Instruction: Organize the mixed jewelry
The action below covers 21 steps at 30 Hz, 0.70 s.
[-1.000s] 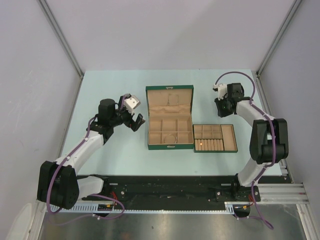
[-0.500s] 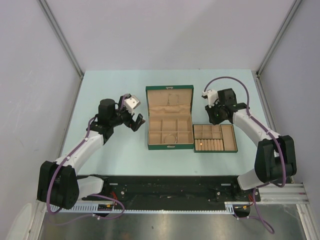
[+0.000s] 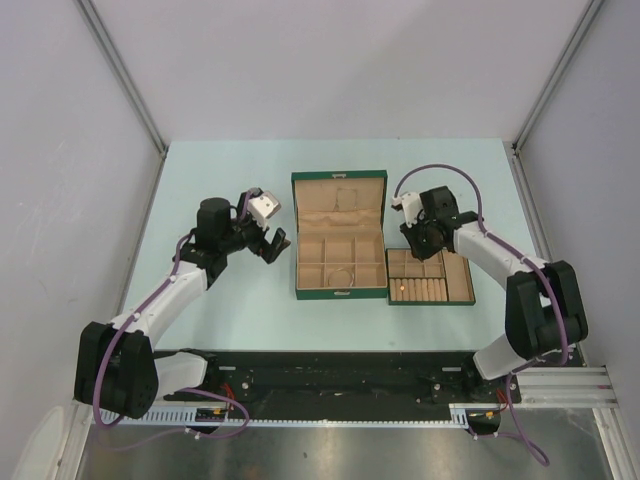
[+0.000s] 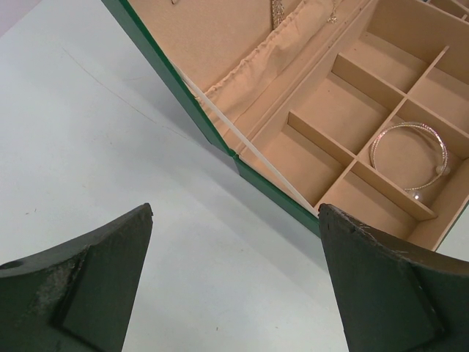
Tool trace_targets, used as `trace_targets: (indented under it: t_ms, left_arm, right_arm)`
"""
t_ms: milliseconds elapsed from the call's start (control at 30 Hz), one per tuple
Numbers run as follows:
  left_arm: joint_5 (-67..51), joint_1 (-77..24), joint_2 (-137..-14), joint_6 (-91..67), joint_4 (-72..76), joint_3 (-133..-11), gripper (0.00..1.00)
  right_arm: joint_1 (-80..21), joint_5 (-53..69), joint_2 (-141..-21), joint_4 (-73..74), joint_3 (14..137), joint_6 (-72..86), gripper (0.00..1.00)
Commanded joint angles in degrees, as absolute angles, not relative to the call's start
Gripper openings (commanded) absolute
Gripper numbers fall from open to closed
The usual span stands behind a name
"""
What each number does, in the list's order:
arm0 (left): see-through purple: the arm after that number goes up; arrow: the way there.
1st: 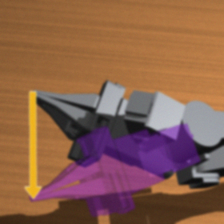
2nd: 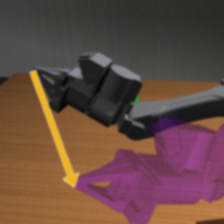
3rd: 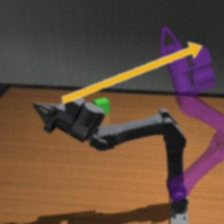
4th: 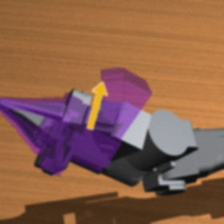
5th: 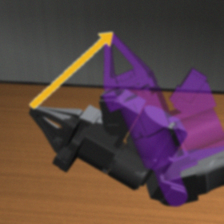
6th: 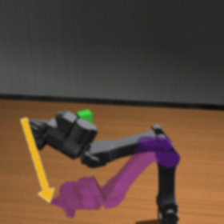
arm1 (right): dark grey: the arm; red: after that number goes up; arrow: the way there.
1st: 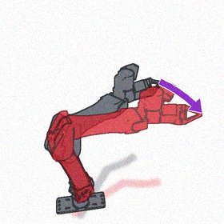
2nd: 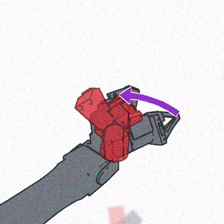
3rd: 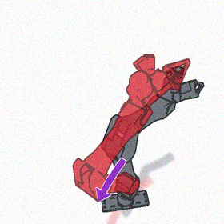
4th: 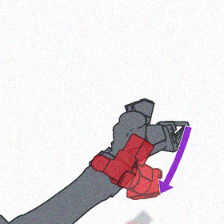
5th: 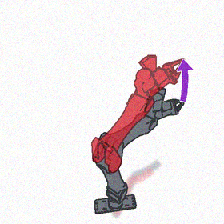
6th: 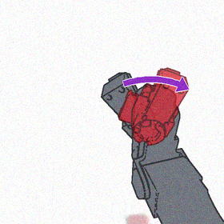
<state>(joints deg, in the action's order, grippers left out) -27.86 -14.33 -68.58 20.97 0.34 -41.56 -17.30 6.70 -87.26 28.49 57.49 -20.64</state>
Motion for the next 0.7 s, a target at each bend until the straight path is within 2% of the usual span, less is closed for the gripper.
trace_targets:
  t_ms: [0,400,667]
  left_arm:
    - [-29.4,-14.1,-67.7,20.0,0.5,-41.2,1.00]
    - [-29.5,-14.1,-68.1,20.1,0.6,-41.1,1.00]
    - [-29.7,-14.1,-68.6,20.2,0.8,-41.0,1.00]
  right_arm:
    - [-17.7,5.7,-89.2,26.8,57.0,-21.4,0.17]
    - [-17.8,4.1,-92.9,24.3,56.7,-22.0,0.18]
    - [-18.4,3.3,-94.7,23.3,56.7,-22.1,0.25]
